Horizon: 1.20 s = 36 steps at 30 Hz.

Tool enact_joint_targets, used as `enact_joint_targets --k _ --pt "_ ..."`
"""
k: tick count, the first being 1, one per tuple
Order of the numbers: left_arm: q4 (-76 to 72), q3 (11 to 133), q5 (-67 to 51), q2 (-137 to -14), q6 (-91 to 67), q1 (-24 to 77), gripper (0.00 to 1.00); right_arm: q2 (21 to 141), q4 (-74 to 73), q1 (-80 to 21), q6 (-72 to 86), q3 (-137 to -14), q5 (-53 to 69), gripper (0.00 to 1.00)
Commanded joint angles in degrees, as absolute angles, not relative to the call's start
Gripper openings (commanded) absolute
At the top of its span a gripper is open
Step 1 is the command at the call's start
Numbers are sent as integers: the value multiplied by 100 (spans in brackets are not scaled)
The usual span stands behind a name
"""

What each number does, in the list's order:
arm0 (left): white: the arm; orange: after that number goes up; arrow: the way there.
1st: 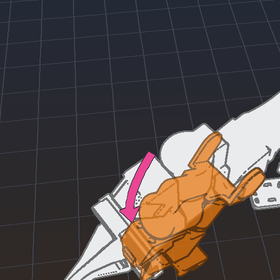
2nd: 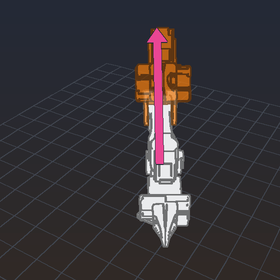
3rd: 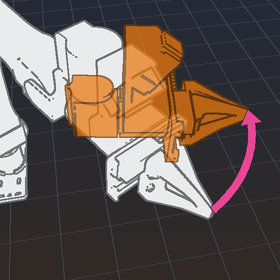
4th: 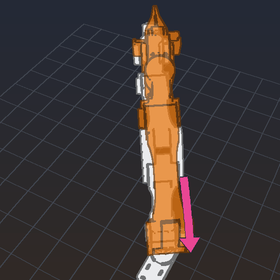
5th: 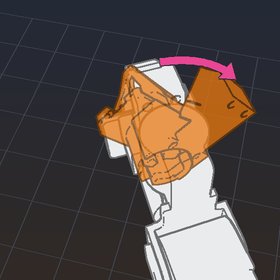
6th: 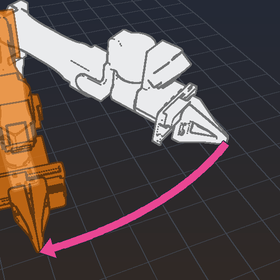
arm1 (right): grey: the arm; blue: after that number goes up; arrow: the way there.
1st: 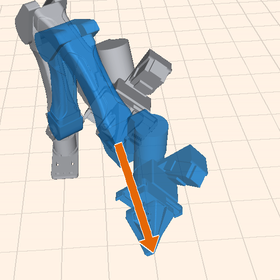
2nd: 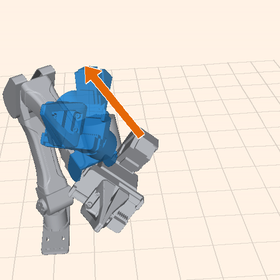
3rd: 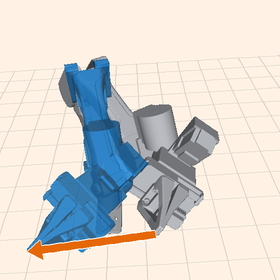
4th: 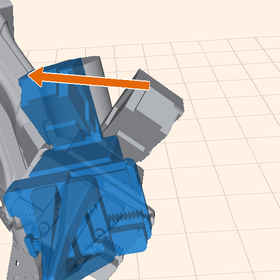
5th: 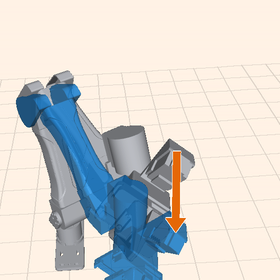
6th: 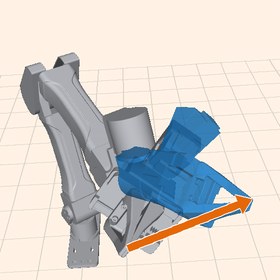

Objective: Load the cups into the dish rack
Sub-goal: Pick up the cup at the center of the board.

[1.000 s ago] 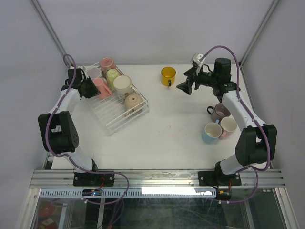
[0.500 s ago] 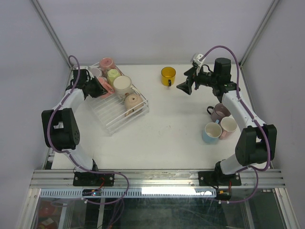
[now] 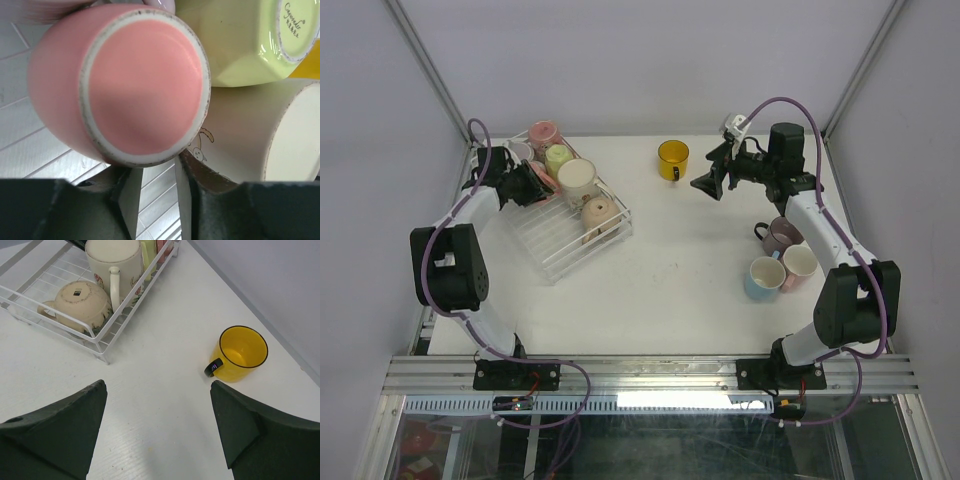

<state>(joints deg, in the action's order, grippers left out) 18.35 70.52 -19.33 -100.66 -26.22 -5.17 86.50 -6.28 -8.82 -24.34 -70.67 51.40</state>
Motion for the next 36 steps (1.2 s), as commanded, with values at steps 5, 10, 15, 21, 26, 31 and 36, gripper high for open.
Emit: enact_joint_targets --k 5,10,15,21,26,31,36 --pt "1537 6627 -1556 -8889 -2331 -520 35 8557 -633 -856 -2512 -7289 5222 87" --pt "1577 6425 -1196 -7984 -2202 -519 41 8748 -770 -862 -2486 -7511 5308 87" --pt "1380 6353 -757 -7195 -2131 -521 57 8935 -969 -885 -2305 -7770 5344 87" --pt "715 6056 -90 -6327 -2421 -530 89 9161 -1399 -915 -2164 -8237 5228 87" --pt "334 5966 -83 -6032 -2861 -528 99 9350 -2529 -883 -2425 -8913 4794 87" --pt "-273 5743 -579 -5990 -3501 -537 99 9373 -3788 -733 -2849 -9317 4213 88" --pt "-843 5620 -1039 -6044 -3935 -538 99 9144 -4662 -413 -3351 -9364 3377 90"
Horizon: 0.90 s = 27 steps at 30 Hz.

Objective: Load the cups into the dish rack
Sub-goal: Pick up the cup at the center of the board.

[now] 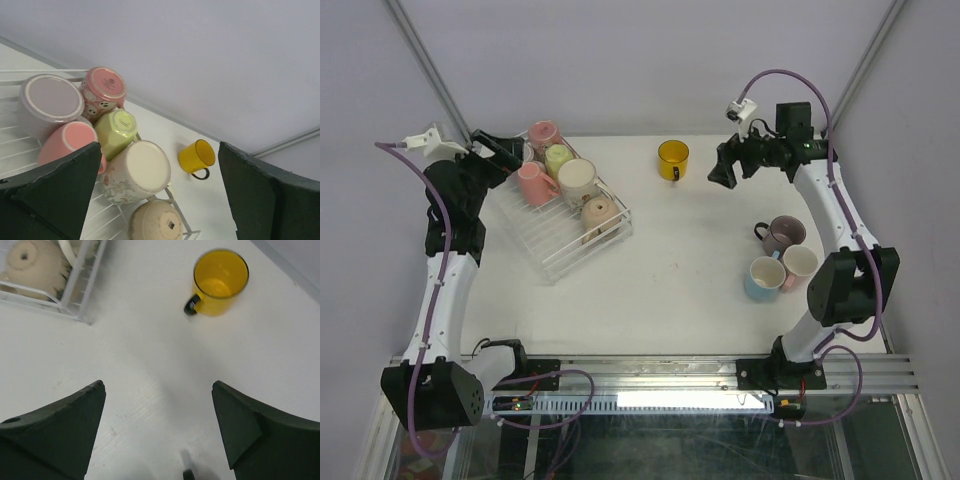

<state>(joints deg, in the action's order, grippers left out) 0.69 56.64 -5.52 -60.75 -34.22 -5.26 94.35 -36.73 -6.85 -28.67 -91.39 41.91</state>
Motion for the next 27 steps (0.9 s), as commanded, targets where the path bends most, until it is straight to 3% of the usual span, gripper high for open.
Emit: enact_joint_targets --k 1,7,23,27 --pt "-927 5591 -1100 -6053 -4002 -539 99 9122 -4818 -307 -3403 -9370 3224 91" --pt "-1316 5325 -1225 -6073 -4519 -542 99 9074 -5440 468 -3447 -9251 2951 93" --pt "-1932 4794 -1468 -6052 -5286 -537 98 9096 -4980 1537 -2919 -8192 1864 93" --pt "-1931 4769 -1461 -6022 -5304 -541 98 9219 -4869 1676 -2812 -8077 1855 89"
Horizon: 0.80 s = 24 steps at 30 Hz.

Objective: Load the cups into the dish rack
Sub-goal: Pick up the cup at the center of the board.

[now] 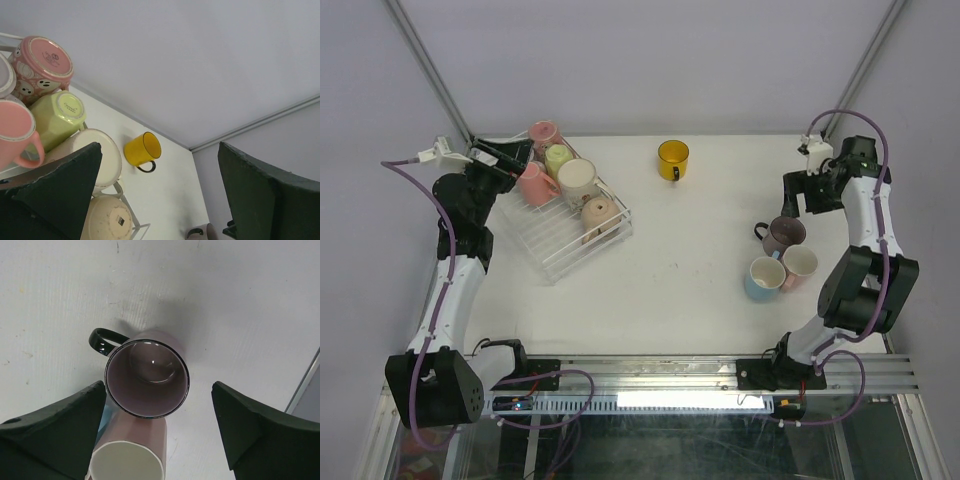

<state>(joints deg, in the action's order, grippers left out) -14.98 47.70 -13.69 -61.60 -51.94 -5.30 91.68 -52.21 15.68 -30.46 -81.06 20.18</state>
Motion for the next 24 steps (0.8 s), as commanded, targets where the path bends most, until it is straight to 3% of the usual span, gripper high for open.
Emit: enact_joint_targets --k 1,24 --pt "-1938 4764 -1453 -6021 -5312 -541 98 9270 -4857 1714 -2801 -8063 1862 87" --pt "-2017 4727 -1520 -6082 -5536 -537 98 9685 -4510 1871 -2847 -7573 1620 70"
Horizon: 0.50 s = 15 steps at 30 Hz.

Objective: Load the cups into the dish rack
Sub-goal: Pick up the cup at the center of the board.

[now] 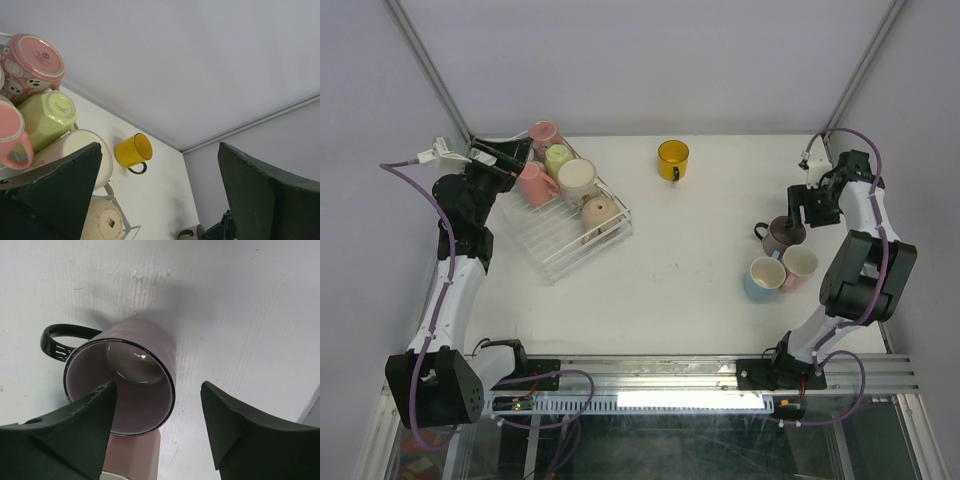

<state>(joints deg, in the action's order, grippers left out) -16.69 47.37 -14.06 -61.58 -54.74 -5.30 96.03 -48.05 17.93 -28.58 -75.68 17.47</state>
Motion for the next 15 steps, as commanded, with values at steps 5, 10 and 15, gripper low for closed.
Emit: enact_joint_targets --k 5,10,15 --pt "-2067 4698 -1568 -6082 -5643 -536 98 9843 -4412 1900 -2873 -7544 1596 63" --pt "-2164 4655 -1629 -6089 -5788 -538 98 10048 -4374 1898 -2865 -7536 1661 49" --pt "-2275 4646 -1736 -6179 -5922 -541 98 10168 -4326 1898 -2883 -7555 1768 35"
